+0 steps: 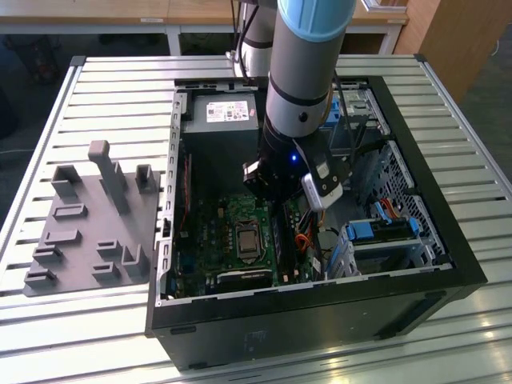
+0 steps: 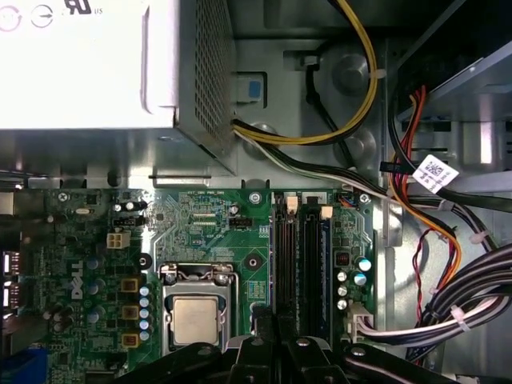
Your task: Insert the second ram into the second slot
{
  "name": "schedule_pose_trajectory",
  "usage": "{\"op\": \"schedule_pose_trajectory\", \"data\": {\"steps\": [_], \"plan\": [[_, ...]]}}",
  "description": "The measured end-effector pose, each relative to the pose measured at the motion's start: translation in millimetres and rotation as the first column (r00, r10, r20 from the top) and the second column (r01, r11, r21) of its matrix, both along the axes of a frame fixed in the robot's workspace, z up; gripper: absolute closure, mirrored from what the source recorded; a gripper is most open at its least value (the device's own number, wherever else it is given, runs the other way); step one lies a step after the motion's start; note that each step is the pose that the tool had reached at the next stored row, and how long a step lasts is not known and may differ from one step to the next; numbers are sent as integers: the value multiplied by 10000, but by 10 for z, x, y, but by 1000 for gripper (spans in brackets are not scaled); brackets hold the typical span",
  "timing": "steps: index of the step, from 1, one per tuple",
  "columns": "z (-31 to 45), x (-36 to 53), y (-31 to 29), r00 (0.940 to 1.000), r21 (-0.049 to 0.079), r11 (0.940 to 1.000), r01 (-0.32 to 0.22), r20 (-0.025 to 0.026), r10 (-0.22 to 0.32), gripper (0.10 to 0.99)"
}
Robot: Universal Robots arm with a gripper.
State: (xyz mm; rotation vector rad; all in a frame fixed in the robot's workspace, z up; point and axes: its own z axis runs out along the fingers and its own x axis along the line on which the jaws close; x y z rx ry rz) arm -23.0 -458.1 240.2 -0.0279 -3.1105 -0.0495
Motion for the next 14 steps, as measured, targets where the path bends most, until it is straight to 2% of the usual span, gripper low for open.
{"op": "schedule_pose_trajectory", "data": {"steps": [14], "plan": [[-29,8,-4,10000,0,10000,0,-14,0,949]]}}
